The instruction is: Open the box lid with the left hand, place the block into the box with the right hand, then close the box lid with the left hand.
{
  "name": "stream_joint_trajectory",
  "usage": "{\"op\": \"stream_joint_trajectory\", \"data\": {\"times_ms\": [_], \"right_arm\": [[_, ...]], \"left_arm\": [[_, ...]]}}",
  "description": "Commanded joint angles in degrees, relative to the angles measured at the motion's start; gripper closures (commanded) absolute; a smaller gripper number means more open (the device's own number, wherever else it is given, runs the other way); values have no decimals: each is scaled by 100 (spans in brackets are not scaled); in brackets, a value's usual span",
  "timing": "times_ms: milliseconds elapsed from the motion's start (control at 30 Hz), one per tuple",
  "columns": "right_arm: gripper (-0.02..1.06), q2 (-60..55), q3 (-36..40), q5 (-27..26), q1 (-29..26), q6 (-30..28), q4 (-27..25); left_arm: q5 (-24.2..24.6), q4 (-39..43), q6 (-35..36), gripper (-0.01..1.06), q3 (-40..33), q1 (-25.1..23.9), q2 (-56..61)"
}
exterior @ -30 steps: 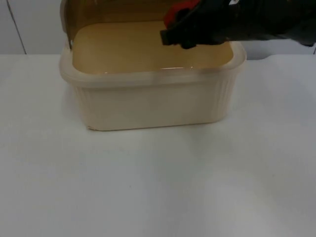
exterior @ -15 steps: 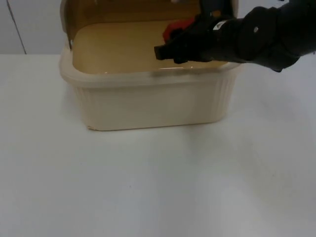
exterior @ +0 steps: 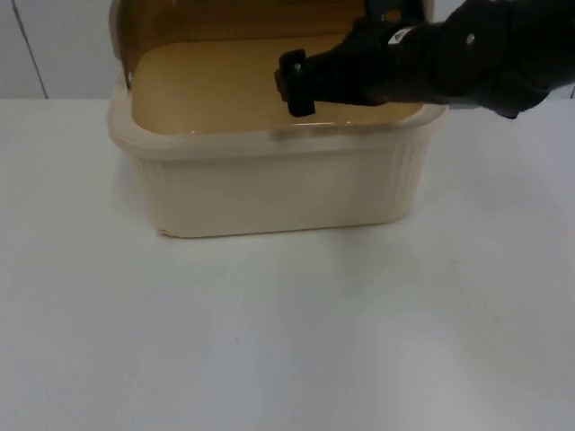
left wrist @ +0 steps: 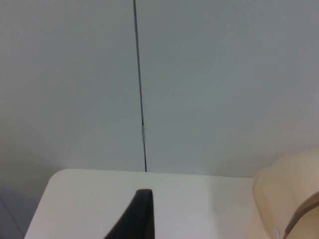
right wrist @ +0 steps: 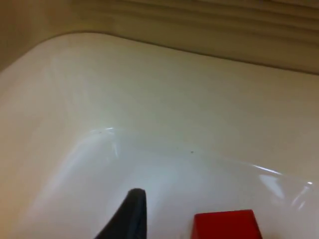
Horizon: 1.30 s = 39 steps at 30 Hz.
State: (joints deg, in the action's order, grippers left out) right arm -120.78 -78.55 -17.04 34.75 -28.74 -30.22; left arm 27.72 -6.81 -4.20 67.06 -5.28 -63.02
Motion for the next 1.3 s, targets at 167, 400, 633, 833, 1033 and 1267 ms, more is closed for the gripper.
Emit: {"op": "stream_joint_trajectory", "data": {"times_ms": [167,400,633,833,1033,1267], "right_arm": [[-1,885,-57,1042,39,-60,9],[-1,1588,-57,3132,39,-185,193],[-1,2127,383,3573,29,520,576],[-1,2622,692,3926,-58,1237,1412],[-1,3437,1059,3937,-567,2168,2277],[-1,4809,1110,4374,-1525,2247,2409]], "left_arm": [[-52,29,20,1,0,-21,11],[9,39,20,1,0,-21,11],[45,39,20,1,0,-21,11],[56,39,20,1,0,-21,11],[55,28,20,1,0,-21,11],[55,28,20,1,0,-21,11]]}}
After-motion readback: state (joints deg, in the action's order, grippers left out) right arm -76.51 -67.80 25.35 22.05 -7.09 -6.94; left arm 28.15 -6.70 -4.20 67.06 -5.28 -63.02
